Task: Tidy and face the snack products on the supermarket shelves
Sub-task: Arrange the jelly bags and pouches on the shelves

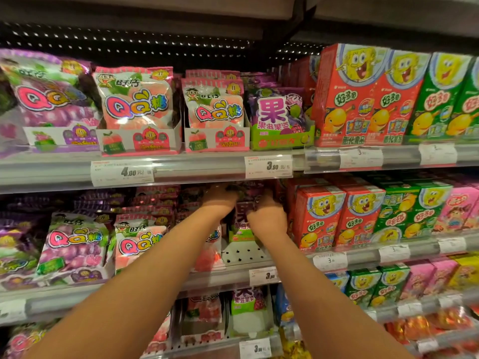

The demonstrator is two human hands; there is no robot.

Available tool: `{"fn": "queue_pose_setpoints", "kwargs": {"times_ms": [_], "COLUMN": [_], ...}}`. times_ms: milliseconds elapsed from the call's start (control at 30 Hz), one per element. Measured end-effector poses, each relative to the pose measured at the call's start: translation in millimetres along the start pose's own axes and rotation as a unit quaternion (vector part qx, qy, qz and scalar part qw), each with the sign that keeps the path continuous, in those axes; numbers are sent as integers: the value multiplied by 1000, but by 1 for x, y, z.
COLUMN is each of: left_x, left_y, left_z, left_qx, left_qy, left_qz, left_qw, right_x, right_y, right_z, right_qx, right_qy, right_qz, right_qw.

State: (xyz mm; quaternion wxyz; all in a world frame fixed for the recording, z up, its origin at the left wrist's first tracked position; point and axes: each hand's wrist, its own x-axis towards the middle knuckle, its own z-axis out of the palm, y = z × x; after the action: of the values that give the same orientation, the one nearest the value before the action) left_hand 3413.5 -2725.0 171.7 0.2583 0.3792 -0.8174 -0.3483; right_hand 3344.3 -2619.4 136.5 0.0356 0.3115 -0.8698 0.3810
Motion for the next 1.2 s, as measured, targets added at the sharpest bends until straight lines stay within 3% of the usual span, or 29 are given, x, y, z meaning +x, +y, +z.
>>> {"fn": "queue_pose_setpoints", "kwargs": {"times_ms": [233, 533, 667, 733, 800, 967, 1100, 1200], "left_x": [-3, -16, -39, -68, -98, -146, -153, -147], "left_y": [13, 13, 8, -4, -19, -29, -13, 9], "left_z": [-1, -11, -26, -36, -46, -80, -113, -135], "left_qx": [-154, -245, -19, 110, 196, 151, 186, 219], "left_qy": [14, -31, 14, 14, 25, 170, 287, 329], "left_qz": [-106, -113, -8, 86, 201, 383, 439, 456], "left_qw": [982, 963, 1000, 990, 959, 895, 831, 797], "right_x": [12, 9, -14, -33, -53, -88, -88, -68], "right_y": [2, 4, 2, 4, 5, -16, -61, -95], "right_z": [-1, -11, -29, -40, -55, -105, -142, -161], "right_qx": [55, 46, 61, 26, 3, 55, 77, 76], "right_qy": [-23, -65, -49, -27, 1, 67, 155, 193], "right_qz": [0, -15, -52, -85, -133, -264, -367, -409], "right_qw": [998, 997, 996, 996, 991, 961, 914, 889]}}
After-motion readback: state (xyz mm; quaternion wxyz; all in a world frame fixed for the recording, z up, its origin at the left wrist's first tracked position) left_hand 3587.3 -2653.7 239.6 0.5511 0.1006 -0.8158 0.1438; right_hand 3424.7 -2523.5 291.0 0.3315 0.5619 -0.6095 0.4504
